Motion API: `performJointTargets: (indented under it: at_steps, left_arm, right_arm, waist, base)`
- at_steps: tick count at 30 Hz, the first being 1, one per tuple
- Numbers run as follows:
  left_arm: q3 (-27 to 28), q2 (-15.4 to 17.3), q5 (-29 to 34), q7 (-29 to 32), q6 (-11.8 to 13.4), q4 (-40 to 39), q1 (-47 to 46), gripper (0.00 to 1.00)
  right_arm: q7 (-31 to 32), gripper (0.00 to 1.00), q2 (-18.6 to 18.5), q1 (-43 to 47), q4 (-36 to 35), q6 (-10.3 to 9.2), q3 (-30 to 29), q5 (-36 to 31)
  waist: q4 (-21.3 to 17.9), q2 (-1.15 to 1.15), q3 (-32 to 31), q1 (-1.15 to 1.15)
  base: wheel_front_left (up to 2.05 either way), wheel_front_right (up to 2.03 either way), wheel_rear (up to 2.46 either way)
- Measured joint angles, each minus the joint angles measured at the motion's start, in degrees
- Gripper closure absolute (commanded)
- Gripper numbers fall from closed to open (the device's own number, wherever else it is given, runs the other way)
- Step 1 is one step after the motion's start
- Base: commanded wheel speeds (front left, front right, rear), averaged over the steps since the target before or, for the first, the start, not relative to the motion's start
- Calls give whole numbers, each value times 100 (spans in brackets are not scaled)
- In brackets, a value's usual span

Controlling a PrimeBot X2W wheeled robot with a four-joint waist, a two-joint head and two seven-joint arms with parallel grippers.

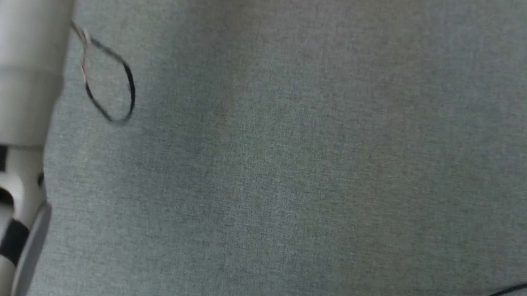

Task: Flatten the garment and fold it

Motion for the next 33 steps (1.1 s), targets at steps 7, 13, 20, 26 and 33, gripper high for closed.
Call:
performJointTargets:
  at_steps: [7, 13, 20, 26, 33]
  left_arm:
    - [-649, -53, 285, -364, -354, 687, 1375, 100]
    - [-1098, 45, 311, -297, -466, 823, 2893, 100]
    - [-1443, 376, 271, 132, -515, 381, 4147, 100]
    - [-1626, 628, 276, 452, -453, -450, 5192, 100]
    - [-1733, 887, 124, 948, -156, -1834, 6530, 100]
  right_arm:
    - [-326, 100, -45, 1152, 677, -1, 625, 187]
    - [-57, 100, -405, 2452, 853, 0, 1244, 695]
    - [659, 100, -938, 3669, 470, 7, 1828, 1489]
    - [1259, 100, -1432, 4586, -153, 8, 1979, 2060]
    - [2108, 100, -2012, 5912, -1023, 9, 1842, 2549]
  waist:
    - [36, 0, -41, -2]
    - [61, 0, -514, -3]
    - [111, 0, -1258, -5]
    - [147, 0, -1873, -5]
    - [186, 0, -2509, -4]
  base:
    - [0, 0, 0]
    - [0, 0, 0]
    - [0, 0, 0]
    - [0, 0, 0]
    - [0, 0, 0]
